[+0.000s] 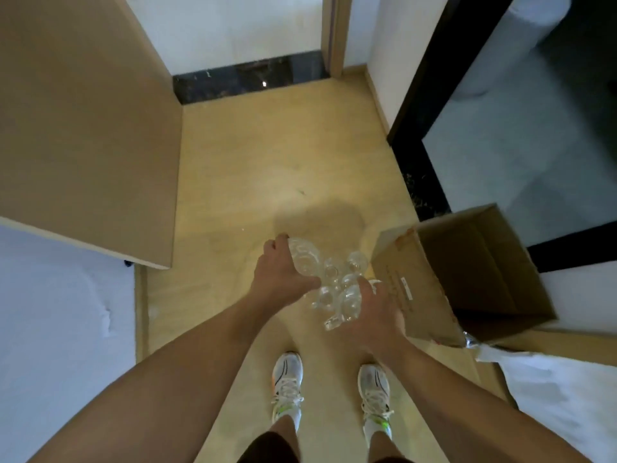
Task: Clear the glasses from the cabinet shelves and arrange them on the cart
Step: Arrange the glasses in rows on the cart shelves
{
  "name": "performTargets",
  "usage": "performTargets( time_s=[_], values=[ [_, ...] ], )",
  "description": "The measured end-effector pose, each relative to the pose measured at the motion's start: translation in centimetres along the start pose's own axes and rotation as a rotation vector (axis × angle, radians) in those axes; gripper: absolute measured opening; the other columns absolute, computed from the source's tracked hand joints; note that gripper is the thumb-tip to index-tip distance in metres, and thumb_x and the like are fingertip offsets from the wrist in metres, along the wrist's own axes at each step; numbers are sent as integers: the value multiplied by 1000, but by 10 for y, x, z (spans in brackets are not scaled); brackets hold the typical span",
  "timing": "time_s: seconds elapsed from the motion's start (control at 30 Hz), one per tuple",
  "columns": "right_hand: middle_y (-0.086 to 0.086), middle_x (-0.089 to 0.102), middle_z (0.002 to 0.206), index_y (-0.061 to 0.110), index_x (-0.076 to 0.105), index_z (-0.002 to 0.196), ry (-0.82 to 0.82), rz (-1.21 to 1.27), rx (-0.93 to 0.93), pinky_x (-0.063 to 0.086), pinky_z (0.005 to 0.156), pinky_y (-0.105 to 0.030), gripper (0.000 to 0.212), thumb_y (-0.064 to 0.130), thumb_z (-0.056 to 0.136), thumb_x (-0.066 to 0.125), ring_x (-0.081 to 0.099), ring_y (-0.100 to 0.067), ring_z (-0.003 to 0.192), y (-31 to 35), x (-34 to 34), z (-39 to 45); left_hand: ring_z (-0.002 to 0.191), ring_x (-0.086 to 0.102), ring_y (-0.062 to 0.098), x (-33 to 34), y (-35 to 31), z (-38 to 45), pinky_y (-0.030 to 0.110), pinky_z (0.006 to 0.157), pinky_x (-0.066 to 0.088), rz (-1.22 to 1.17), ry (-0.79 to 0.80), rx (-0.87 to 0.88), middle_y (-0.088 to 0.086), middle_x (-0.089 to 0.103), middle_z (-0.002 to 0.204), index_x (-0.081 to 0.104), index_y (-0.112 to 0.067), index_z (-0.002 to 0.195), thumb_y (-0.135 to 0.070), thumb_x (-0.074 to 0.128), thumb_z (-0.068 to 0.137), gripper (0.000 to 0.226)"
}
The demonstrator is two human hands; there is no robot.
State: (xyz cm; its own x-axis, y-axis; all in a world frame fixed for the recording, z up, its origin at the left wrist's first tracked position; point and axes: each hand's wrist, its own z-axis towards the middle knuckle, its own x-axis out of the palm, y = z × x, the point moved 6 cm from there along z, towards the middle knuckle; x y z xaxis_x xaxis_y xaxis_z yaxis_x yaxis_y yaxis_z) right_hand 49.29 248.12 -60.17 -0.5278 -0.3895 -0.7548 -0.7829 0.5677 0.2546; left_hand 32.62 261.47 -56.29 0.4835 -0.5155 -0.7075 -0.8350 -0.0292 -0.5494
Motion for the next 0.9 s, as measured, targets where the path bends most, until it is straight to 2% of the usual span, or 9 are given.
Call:
performTargets(
  time_s=[0.1, 0.27, 0.4, 0.5, 0.6, 0.73, 0.83, 0.9],
  values=[
    [-9, 34, 146, 32, 23, 152, -32, -5, -81, 44, 100, -39, 104, 51, 70, 84, 42, -32, 132, 44, -67, -18, 116, 52, 31, -74, -30, -19, 43, 93, 49, -20, -77, 23, 6, 40, 132, 30, -16, 143, -54, 77, 49, 112],
    [-7, 43, 135, 30, 33, 148, -133, -89, -206, 48, 91, -38, 101, 46, 64, 88, 51, -31, 120, 121, -158, -45, 114, 53, 31, -178, -61, -46, 37, 91, 49, -22, -261, 60, 7, 47, 128, 37, -14, 139, -51, 86, 51, 107],
    [-5, 47, 128, 31, 38, 145, -210, -125, -333, 47, 89, -38, 102, 47, 56, 87, 53, -30, 117, 170, -221, -65, 116, 55, 30, -246, -82, -71, 34, 88, 50, -33, -383, 69, 7, 50, 132, 40, -16, 141, -52, 81, 49, 107],
    [-6, 48, 128, 30, 39, 145, -255, -146, -448, 46, 85, -38, 107, 51, 51, 84, 54, -33, 115, 201, -266, -81, 124, 51, 28, -290, -98, -95, 28, 90, 42, -32, -470, 59, 6, 50, 138, 40, -18, 149, -58, 76, 49, 114],
    [-7, 49, 131, 30, 40, 145, -273, -167, -567, 47, 85, -38, 109, 51, 49, 86, 54, -33, 118, 230, -304, -100, 128, 50, 29, -329, -113, -128, 34, 98, 44, 10, -598, 23, 8, 51, 141, 41, -18, 150, -68, 64, 42, 121],
    [-2, 51, 124, 28, 46, 139, -268, -225, -740, 46, 77, -33, 104, 49, 47, 88, 57, -27, 112, 262, -342, -135, 112, 56, 24, -367, -122, -183, 31, 82, 44, 19, -759, -67, 2, 55, 132, 44, -25, 144, -71, 66, 44, 112],
    [3, 52, 119, 29, 51, 135, -264, -224, -867, 49, 76, -32, 99, 48, 46, 89, 59, -24, 106, 281, -360, -169, 101, 53, 20, -385, -128, -229, 32, 76, 48, 36, -849, -127, -1, 54, 119, 46, -26, 139, -71, 68, 48, 104],
    [5, 55, 114, 29, 53, 131, -248, -209, -957, 48, 72, -31, 95, 46, 45, 89, 60, -22, 101, 290, -364, -194, 93, 54, 16, -389, -129, -262, 31, 72, 48, 37, -910, -174, -5, 52, 110, 52, -27, 126, -68, 70, 49, 89]
  ],
)
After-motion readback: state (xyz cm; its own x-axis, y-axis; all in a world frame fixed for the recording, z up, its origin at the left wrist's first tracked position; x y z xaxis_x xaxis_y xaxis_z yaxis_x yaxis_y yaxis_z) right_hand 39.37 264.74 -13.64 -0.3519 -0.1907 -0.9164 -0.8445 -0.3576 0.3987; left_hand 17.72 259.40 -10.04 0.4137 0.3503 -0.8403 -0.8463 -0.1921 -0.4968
